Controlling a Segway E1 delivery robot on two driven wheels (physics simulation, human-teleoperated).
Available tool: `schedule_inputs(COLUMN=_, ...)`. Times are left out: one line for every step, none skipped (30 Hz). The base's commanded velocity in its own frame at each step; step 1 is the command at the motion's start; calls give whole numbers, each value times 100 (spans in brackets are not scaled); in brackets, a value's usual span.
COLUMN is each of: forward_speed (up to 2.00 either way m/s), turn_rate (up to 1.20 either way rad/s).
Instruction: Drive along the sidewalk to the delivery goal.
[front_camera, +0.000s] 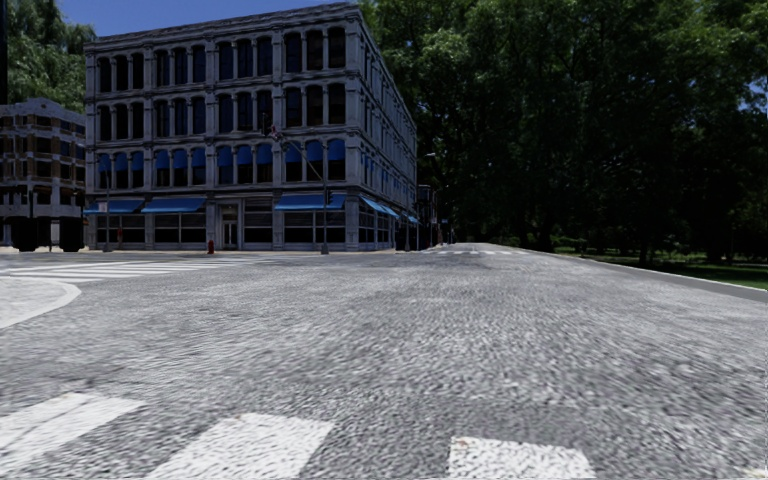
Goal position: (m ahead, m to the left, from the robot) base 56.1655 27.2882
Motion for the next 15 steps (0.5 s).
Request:
schedule_inputs(forward_speed=80, turn_rate=67)
schedule_inputs(forward_speed=82, turn_rate=67)
schedule_inputs(forward_speed=87, turn_rate=67)
schedule_inputs(forward_speed=89, turn_rate=67)
schedule_inputs(forward_speed=89, turn_rate=67)
schedule_inputs(forward_speed=89, turn_rate=67)
schedule_inputs(forward_speed=90, turn_rate=68)
schedule_inputs(forward_speed=90, turn_rate=68)
schedule_inputs(forward_speed=90, turn_rate=69)
schedule_inputs(forward_speed=90, turn_rate=69)
schedule_inputs(forward_speed=89, turn_rate=75)
schedule_inputs(forward_speed=88, turn_rate=77)
schedule_inputs(forward_speed=88, turn_rate=77)
schedule_inputs(forward_speed=88, turn_rate=78)
schedule_inputs(forward_speed=87, turn_rate=79)
